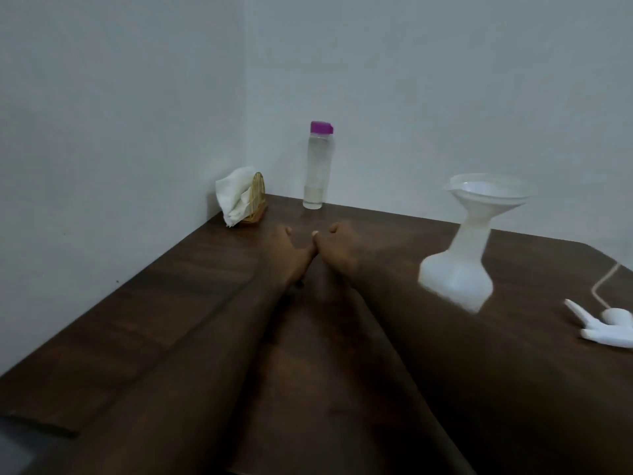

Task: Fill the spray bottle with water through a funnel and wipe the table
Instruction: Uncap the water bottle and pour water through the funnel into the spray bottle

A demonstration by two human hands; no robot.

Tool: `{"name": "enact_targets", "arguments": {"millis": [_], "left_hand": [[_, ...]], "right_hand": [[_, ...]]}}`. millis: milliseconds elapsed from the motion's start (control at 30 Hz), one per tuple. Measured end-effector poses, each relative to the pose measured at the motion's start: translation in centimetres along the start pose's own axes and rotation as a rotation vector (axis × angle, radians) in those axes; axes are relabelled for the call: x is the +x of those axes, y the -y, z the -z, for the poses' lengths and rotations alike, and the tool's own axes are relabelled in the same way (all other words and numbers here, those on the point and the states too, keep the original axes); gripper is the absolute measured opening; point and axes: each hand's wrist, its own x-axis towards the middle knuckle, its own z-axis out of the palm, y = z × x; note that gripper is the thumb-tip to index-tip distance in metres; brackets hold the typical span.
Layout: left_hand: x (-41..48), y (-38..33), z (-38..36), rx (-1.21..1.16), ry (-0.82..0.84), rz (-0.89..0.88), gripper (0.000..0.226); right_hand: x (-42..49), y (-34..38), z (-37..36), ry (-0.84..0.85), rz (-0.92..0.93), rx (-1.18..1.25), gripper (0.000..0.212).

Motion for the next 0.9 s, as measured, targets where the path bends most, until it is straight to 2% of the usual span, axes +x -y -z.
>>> {"name": "enact_targets", "arguments": {"millis": [133,267,333,433,500,700,900], "left_hand": [[1.2,-1.3,0.8,-0.013,0.03,-0.046,0.057],[5.6,-0.8,0.1,-0.017,0.045,-0.065,0.029],[7.7,-0.5,-0.5,-0.018,0.046,-0.077,0.033],[10.0,-0.2,-1.3,0.038,-0.009,-0.116,0.044],[11.3,0.1,-1.8,0.05,-0.035,-0.116,0.046],[13.1,0.7,-2.2,0.028,-0.051,-0.054,0.036],[13.3,1.2,-1.9,-0.024,-0.006,-0.042,0.035]], "right_hand": [[4.6,0.2,-2.3,-0.068,0.0,0.083,0.056],[9.0,0.3,-4.2,-0.155,0.022,0.201,0.024],[11.6,0.2,-5.0,-0.215,0.046,0.255,0.029],[15.1,0.1,-6.2,-0.269,0.02,0.298,0.069],[17.3,0.4,-7.1,-0.292,0.014,0.29,0.081],[22.1,1.2,-8.4,-0.393,0.024,0.293,0.078],[22.6,0.6,-8.7,-0.352,0.101,0.196,0.058]]}}
